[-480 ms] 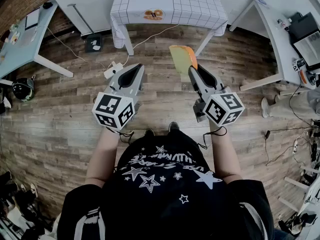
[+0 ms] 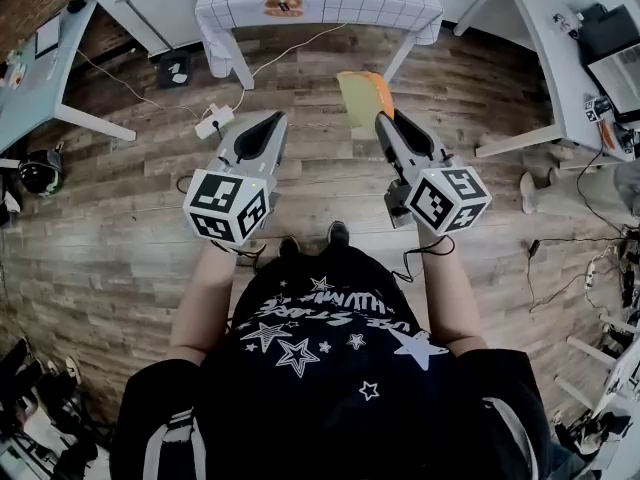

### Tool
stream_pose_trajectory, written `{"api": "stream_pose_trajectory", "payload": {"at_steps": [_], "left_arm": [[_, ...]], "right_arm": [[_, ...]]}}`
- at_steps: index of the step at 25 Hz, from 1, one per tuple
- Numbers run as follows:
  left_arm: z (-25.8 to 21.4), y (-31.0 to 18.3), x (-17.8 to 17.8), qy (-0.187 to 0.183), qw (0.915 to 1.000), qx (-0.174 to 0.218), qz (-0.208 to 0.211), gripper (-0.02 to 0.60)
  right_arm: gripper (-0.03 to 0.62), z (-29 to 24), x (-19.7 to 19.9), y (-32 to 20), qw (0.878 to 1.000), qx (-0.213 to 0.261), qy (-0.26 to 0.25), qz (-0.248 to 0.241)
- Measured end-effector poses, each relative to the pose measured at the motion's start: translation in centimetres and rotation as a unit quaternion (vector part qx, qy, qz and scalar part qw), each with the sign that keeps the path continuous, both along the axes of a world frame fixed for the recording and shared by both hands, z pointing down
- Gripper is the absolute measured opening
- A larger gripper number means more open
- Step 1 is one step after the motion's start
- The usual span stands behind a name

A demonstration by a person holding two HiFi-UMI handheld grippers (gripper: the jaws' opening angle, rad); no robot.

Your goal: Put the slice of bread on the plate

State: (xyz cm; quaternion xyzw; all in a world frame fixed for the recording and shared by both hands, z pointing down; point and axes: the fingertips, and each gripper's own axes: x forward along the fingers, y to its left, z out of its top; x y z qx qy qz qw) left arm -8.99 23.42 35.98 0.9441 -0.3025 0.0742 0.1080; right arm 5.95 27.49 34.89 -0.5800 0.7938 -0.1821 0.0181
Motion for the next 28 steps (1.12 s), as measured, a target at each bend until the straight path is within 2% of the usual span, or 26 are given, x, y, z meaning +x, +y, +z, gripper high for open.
{"api": "stream_pose_trajectory", "payload": {"at_steps": [10, 19, 28], "left_arm": [[0.9, 0.4, 1.4, -0.003, 0.9998, -0.004, -0.019, 0.009], [0.3, 0.4, 3.8, -0.018, 0.9984, 0.02, -0.049, 0.009], [0.6, -0.4, 5.5, -0.022, 0.9967, 0.016, -0.077, 0.009]], "right_arm": [[0.092, -0.2, 1.3, 0.3, 0.999, 0.007, 0.032, -0.032], [0.092, -0.7, 5.2, -0.3, 0.998, 0.027, 0.021, -0.05], [0.092, -0.2, 7.1, -1.7, 0.997, 0.024, 0.009, -0.074]]}}
